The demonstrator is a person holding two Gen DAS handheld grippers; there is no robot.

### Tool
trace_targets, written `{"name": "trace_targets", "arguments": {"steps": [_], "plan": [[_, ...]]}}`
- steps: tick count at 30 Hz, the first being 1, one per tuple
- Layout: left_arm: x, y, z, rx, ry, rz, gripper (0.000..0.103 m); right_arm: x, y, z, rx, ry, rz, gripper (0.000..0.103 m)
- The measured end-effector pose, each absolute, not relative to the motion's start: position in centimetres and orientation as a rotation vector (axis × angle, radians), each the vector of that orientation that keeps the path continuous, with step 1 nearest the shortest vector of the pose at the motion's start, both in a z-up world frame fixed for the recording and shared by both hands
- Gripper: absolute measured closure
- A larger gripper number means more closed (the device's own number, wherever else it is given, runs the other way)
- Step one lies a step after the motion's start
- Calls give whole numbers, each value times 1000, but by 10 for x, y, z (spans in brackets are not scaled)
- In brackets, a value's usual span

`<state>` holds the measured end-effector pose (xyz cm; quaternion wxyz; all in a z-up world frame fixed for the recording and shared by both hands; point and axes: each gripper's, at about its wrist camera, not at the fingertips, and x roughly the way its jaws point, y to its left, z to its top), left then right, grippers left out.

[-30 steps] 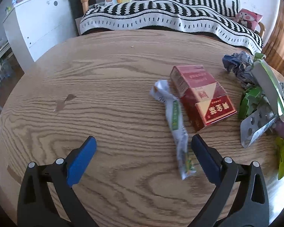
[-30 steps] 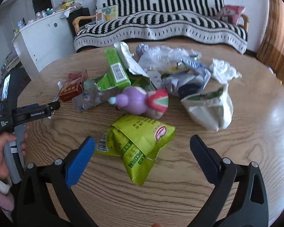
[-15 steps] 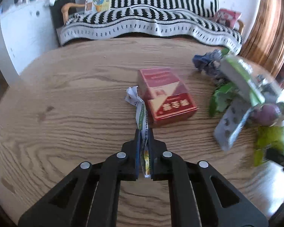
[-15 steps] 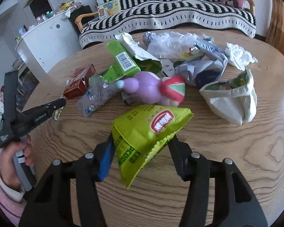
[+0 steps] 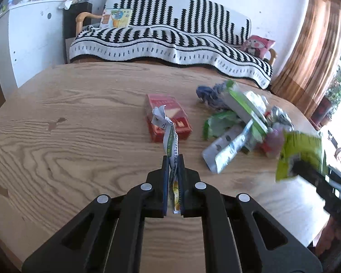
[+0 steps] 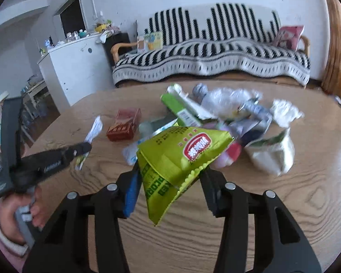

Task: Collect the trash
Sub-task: 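Lift the wrapper strip with the left tool while the right tool lifts the snack bag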

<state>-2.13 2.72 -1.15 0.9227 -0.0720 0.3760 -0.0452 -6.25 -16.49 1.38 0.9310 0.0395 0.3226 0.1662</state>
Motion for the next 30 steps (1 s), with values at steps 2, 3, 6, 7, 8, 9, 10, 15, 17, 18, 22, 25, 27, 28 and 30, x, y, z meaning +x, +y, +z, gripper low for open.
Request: {"name": "trace_targets", "arguments": {"steps": [2,3,6,7,8,9,10,15,17,18,22,25,27,28,30], "plan": [[-24,24,-13,-145,779,-107,97,-61,-170,15,90,661,323,55],[-25,21,-12,-139,777,-111,97,-61,-172,15,95,665,318,55],[-25,18,-10,-130,770,-120,97,-57,-180,11,127,688,309,54],[-25,17,-10,-131,770,-123,97,-55,-180,9,133,697,305,54],[-26,16,-11,-132,770,-127,97,-54,-182,9,137,702,304,54],[-25,17,-11,-134,773,-131,97,-53,-181,7,136,704,303,54],[-24,16,-11,-132,773,-133,97,-53,-180,7,127,704,298,54],[-24,15,-11,-129,775,-137,97,-57,-166,7,64,695,298,53],[-24,16,-12,-129,779,-136,97,-57,-163,6,45,703,294,53],[-23,17,-12,-130,781,-136,97,-56,-162,4,41,709,288,53],[-22,19,-13,-128,785,-131,97,-52,-164,0,50,733,250,53],[-22,19,-14,-124,786,-129,97,-48,-170,-3,69,749,224,53],[-23,20,-14,-127,786,-131,97,-48,-173,-4,77,750,214,53],[-23,20,-14,-126,786,-130,97,-48,-175,-4,78,748,212,53],[-23,20,-14,-124,786,-130,97,-49,-177,-3,83,739,211,53]]}}
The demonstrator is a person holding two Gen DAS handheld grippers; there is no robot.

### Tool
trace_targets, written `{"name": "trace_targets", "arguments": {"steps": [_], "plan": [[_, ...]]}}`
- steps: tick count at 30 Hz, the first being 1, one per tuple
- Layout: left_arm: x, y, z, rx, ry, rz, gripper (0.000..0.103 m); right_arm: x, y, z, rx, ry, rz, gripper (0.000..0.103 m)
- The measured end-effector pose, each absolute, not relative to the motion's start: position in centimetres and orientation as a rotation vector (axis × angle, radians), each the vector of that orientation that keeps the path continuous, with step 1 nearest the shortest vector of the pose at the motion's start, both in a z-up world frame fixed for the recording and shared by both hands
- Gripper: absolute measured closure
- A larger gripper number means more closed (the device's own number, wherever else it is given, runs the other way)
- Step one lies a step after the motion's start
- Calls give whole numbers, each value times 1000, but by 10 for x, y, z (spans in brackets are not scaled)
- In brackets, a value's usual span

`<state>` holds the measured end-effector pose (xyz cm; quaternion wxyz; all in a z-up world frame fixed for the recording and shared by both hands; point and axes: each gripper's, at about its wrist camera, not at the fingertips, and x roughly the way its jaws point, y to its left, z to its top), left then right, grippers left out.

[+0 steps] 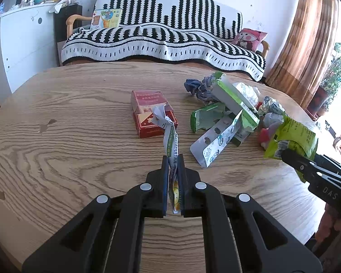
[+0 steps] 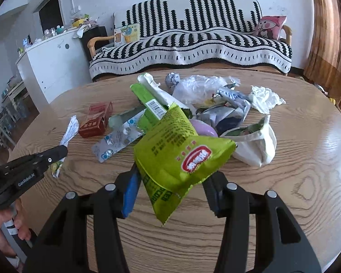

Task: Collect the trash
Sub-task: 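Lift the wrapper strip with the left tool while the right tool lifts the snack bag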

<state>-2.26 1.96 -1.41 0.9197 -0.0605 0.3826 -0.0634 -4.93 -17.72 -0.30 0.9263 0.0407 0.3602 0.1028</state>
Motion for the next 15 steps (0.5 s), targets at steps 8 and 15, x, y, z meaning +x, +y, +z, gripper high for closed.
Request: {"name": "trace_targets", "arguments": {"steps": [8,15], "plan": [[-23,20,-16,-119,792,-128,97,-57,-177,7,98,674,248,53],[-22,18,-18,-113,795,-124,97,-56,-174,7,85,682,233,54]]}}
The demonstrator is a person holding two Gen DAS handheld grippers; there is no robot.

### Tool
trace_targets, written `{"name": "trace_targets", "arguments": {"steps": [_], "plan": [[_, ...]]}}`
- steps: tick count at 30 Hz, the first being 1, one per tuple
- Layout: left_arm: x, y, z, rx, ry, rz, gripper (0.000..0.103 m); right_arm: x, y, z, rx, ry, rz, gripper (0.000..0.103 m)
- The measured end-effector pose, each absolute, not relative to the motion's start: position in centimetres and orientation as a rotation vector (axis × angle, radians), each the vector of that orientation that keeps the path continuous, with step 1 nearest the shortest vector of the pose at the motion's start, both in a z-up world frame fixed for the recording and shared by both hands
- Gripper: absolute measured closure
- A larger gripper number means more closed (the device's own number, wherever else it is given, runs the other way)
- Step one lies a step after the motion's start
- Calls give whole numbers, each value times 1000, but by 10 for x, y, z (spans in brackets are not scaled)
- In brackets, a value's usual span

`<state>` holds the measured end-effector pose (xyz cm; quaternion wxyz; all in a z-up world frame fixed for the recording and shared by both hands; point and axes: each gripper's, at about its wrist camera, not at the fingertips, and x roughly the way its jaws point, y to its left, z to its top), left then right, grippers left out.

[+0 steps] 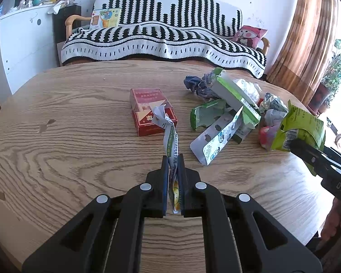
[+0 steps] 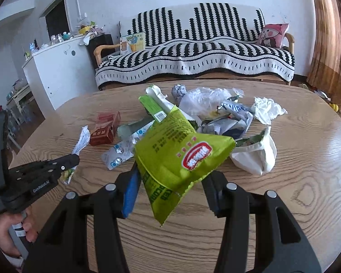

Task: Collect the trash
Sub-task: 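Lift the wrapper strip with the left tool while the right tool lifts the snack bag, then drop the wrapper and snack bag into the black bin, opening both tools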

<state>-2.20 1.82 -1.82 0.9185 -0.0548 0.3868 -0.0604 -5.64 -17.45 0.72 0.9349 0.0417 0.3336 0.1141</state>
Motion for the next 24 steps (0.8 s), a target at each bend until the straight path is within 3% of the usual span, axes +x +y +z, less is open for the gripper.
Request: {"name": "trace_targets", "arguments": {"steps": [8,15,20,24], "plan": [[-20,15,-16,-111,794,-130,96,-57,-178,10,119,669,232,54],[-45,-26,20,-87,759,-254,97,-110,-243,55,262,526,197,54],[-87,-109,56,-56,734,-500,97,-185,-335,77,319,460,56,54],[-128,-205,58,-26,821,-781,97,-259,-419,66,370,469,-116,54]]}}
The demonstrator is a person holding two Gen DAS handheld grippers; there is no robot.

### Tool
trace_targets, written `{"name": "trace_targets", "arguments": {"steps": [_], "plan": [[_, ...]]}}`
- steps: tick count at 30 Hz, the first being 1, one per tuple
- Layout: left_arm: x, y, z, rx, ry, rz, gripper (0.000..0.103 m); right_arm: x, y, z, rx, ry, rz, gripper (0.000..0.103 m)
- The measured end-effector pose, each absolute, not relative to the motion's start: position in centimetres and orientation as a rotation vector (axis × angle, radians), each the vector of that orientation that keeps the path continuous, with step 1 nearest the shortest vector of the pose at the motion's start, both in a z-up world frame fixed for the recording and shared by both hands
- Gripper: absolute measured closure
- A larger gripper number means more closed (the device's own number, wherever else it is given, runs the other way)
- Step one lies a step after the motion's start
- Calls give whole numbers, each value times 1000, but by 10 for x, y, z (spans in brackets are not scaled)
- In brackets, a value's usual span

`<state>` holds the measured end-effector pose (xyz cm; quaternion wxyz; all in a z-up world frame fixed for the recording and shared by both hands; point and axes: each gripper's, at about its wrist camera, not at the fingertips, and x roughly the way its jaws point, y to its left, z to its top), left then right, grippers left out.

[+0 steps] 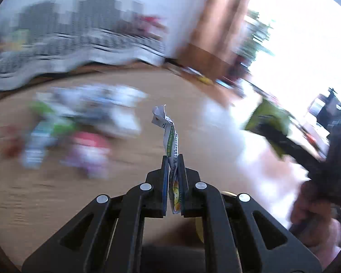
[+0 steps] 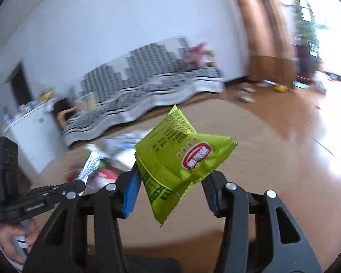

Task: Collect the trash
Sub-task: 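Drop the wrapper and snack bag into the black bin, opening both tools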

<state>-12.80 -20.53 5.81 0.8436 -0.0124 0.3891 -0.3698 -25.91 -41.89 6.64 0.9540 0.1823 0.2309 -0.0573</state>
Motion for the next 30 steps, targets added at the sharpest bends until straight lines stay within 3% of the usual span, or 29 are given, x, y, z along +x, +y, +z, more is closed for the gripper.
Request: {"name": "trace_targets", "arguments": {"steps": [3,7,12,21,24,26,27,28,30], "plan": [[-159,-283,31,12,976,-965,97,-302,-471,32,423,539,-232,54],[-195,-367,-49,161,1194,-1022,97,-335,-519,-48,538,744,-317,54],[-227,-406,-149,352,1396,-1004,97,-355,-544,-157,721,960,-373,55],[-238,-404,-173,452,1411,-1015,97,-355,-557,-189,815,1014,-377,55],[-232,-406,-176,458,1412,-1006,96,-365,-550,-184,864,987,-382,47],[-230,-407,-178,474,1414,-984,72,-370,-554,-183,920,964,-384,12],[-230,-406,-176,463,1412,-976,25,-370,-556,-179,938,943,-385,9],[-229,-402,-171,435,1382,-973,7,-372,-556,-174,940,929,-394,7],[-227,-407,-160,408,1311,-979,6,-377,-561,-161,918,897,-446,7]]}}
